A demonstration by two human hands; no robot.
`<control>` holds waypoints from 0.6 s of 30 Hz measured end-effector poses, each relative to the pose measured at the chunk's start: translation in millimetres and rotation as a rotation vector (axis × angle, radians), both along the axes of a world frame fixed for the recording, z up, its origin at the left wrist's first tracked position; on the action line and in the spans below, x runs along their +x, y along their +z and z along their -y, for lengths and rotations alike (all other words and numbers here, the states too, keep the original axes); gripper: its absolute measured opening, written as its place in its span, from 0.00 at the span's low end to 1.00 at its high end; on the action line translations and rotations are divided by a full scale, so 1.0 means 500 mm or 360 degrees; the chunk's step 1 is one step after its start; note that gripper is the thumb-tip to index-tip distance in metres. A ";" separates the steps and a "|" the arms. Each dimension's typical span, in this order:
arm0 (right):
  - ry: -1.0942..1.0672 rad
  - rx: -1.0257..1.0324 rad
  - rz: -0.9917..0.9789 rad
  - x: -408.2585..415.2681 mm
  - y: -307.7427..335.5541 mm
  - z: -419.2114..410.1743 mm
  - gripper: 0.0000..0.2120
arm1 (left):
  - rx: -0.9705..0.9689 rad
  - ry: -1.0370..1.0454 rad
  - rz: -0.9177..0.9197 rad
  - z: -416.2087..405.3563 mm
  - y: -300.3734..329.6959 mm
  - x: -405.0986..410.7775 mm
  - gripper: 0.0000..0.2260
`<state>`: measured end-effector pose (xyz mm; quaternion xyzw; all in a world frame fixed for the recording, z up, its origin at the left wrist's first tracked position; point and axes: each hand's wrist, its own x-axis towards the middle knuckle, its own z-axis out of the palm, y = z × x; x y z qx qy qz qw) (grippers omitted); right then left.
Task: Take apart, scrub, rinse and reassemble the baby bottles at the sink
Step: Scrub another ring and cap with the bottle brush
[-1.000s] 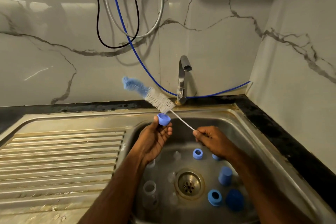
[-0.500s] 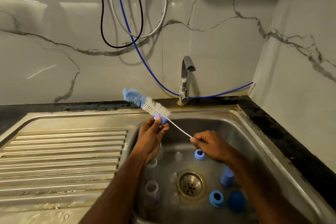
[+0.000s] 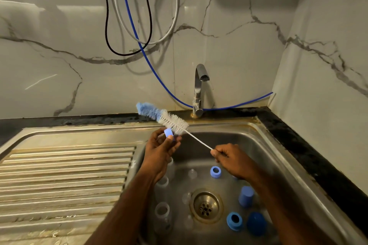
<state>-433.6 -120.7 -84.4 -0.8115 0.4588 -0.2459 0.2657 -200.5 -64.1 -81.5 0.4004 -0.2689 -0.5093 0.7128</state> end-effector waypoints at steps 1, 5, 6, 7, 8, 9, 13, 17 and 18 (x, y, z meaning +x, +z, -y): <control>-0.0020 -0.0018 0.0024 0.002 0.001 -0.003 0.17 | 0.0018 0.0032 0.0145 -0.002 -0.001 0.001 0.14; 0.0006 -0.0021 0.0114 0.009 0.007 -0.011 0.15 | 0.0090 0.0120 0.0496 -0.003 0.002 0.002 0.19; 0.0020 -0.0014 0.0110 0.011 0.006 -0.011 0.15 | 0.0097 0.0146 0.0486 -0.003 0.004 0.002 0.20; 0.0026 -0.0007 0.0100 0.013 0.005 -0.011 0.16 | 0.0108 0.0174 0.0448 -0.002 0.004 0.004 0.20; 0.0025 -0.0002 0.0089 0.014 0.002 -0.011 0.17 | 0.0107 0.0196 0.0362 -0.002 0.006 0.006 0.20; 0.0023 -0.0001 0.0084 0.013 -0.001 -0.010 0.17 | 0.0093 0.0202 0.0238 -0.004 0.008 0.009 0.20; 0.0061 0.0036 0.0000 0.011 -0.012 -0.006 0.18 | 0.0017 0.0171 -0.0204 -0.012 0.014 0.021 0.22; 0.0057 0.0032 0.0024 0.011 -0.009 -0.009 0.17 | -0.0049 0.0176 -0.0487 -0.005 0.015 0.026 0.20; 0.0046 0.0017 0.0053 0.009 -0.005 -0.008 0.16 | -0.0041 0.0182 -0.0488 -0.003 0.016 0.028 0.20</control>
